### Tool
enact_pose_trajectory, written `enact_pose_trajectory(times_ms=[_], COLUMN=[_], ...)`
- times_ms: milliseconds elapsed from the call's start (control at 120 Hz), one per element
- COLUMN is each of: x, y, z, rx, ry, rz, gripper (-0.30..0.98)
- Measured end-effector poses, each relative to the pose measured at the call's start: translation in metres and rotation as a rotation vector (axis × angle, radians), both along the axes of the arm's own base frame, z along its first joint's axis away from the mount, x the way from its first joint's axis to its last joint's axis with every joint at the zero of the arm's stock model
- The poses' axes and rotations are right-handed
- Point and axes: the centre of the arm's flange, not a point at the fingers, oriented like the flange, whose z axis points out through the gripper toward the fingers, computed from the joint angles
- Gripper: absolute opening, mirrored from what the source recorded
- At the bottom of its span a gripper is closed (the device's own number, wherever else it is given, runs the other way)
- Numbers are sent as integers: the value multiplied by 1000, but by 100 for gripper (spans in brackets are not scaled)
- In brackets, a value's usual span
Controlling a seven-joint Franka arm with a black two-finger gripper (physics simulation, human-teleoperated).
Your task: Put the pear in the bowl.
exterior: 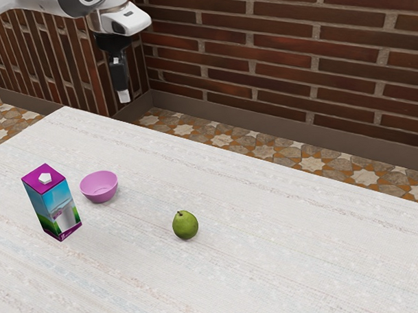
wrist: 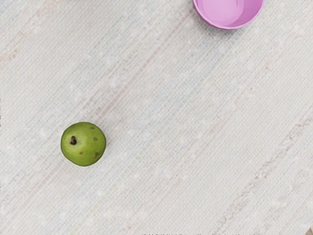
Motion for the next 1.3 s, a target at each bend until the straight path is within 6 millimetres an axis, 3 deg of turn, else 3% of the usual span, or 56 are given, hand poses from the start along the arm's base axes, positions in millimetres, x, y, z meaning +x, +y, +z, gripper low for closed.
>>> enact_pose_trajectory(times_ms=[208,275,425,583,783,1058,1300], x=[2,8,27,17,20,27,25], y=[-4,-6,-32,-65,-72,-95,-95], z=[-6,-18,-85,-168,-229,-275,-321], rx=[2,1,-70,-96,-104,-104,-111], ry=[12,33,126,186,173,180,191], rz=[-33,-41,-68,-105,-106,-153,-240], gripper=[69,69,69,68,69,69,69])
